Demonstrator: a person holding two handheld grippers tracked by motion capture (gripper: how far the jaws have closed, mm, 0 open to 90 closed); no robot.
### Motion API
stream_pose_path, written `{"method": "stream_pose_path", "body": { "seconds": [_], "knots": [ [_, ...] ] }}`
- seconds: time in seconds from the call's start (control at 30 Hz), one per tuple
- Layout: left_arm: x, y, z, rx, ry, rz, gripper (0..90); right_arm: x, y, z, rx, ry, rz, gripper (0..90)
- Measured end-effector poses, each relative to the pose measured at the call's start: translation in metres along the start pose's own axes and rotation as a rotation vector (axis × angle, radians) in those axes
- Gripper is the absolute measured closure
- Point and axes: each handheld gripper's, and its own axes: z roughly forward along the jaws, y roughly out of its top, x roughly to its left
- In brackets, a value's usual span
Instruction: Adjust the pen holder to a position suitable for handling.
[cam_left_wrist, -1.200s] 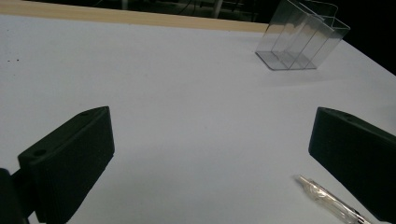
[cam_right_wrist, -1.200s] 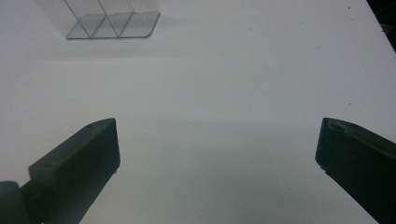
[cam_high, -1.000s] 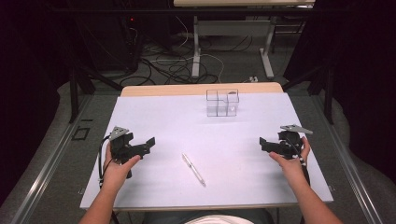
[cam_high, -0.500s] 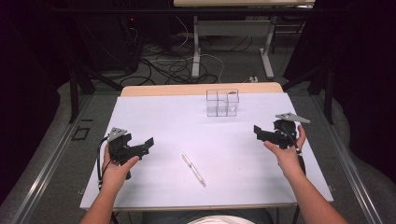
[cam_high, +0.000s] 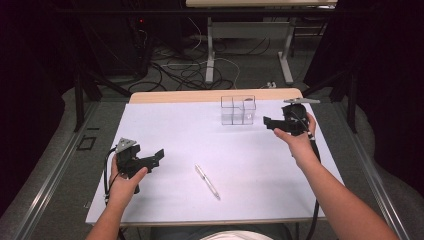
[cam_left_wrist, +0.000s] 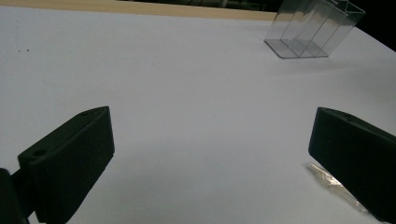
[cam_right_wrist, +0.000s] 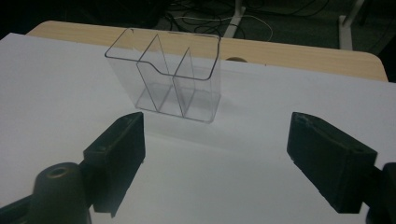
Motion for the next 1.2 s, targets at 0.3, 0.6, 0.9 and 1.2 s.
{"method": "stream_pose_path", "body": {
  "seconds": [0.3, 0.6, 0.9, 1.2],
  "knots": [
    [0.002, 0.0, 0.001, -0.001, 0.0, -0.007, 0.1, 0.012, 0.025, 0.008, 0.021, -0.01, -0.028, 22.2],
    [0.001, 0.0, 0.0, -0.002, -0.001, -0.005, 0.1, 0.021, 0.046, 0.025, 0.054, -0.034, -0.036, 24.9],
    [0.001, 0.0, 0.002, 0.001, -0.001, -0.001, 0.1, 0.024, 0.062, 0.042, 0.089, -0.053, -0.029, 28.1],
    [0.003, -0.001, 0.002, 0.007, 0.0, 0.001, 0.1, 0.018, 0.067, 0.067, 0.131, -0.083, 0.01, 30.5]
  ]
}}
